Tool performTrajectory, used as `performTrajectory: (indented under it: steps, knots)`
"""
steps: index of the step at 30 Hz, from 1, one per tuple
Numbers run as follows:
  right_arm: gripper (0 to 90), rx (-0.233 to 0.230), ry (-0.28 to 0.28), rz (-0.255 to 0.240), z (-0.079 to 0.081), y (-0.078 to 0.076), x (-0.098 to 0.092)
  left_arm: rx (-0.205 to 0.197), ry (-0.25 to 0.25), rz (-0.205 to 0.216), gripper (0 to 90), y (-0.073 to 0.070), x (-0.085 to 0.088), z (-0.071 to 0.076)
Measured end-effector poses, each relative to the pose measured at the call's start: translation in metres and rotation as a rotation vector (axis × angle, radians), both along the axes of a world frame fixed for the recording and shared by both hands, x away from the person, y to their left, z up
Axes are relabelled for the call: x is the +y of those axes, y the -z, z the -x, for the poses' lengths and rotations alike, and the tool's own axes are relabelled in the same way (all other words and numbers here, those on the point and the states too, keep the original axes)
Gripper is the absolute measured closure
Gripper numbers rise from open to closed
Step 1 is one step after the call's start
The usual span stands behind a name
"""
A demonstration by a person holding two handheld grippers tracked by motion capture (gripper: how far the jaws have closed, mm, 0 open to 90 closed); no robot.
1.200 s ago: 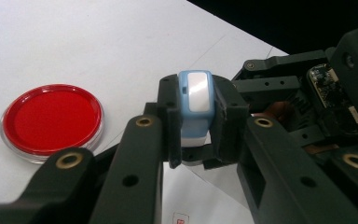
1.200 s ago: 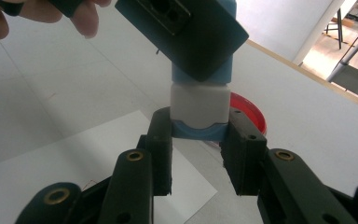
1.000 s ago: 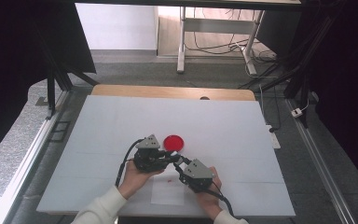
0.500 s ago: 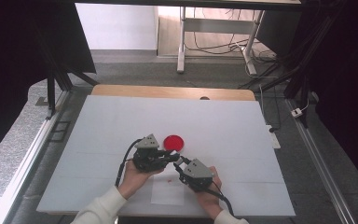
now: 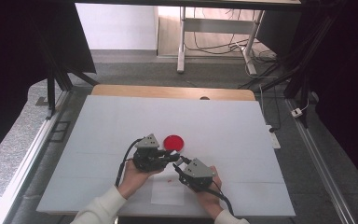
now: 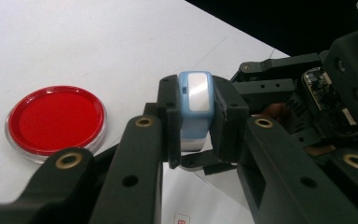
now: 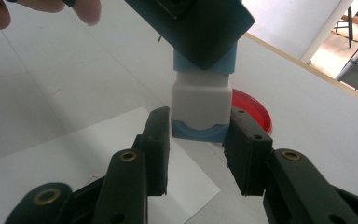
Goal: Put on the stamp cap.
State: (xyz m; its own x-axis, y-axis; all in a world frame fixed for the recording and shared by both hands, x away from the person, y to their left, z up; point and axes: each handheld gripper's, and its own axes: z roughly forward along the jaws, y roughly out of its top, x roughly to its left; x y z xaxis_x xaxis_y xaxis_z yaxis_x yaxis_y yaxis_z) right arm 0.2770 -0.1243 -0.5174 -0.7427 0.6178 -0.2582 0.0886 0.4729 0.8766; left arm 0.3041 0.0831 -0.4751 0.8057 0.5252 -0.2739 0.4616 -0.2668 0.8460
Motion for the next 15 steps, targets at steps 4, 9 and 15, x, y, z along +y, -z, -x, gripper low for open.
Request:
performTrajectory:
  steps: [4, 9, 15]
  knots:
    - [59.4, 0.007, 0.004, 0.002, -0.0008, 0.0003, -0.0003, -0.001, -0.001, 0.0, 75.1, -0.0003, 0.0002, 0.0001]
    - [54.9, 0.026, -0.003, 0.003, -0.0014, 0.0008, -0.0007, -0.003, -0.004, 0.0, 75.1, -0.0012, 0.002, -0.0004]
    - [50.1, 0.076, -0.023, -0.012, -0.0057, -0.0004, -0.0067, -0.007, -0.011, 0.002, 75.1, -0.0027, 0.0049, -0.0007]
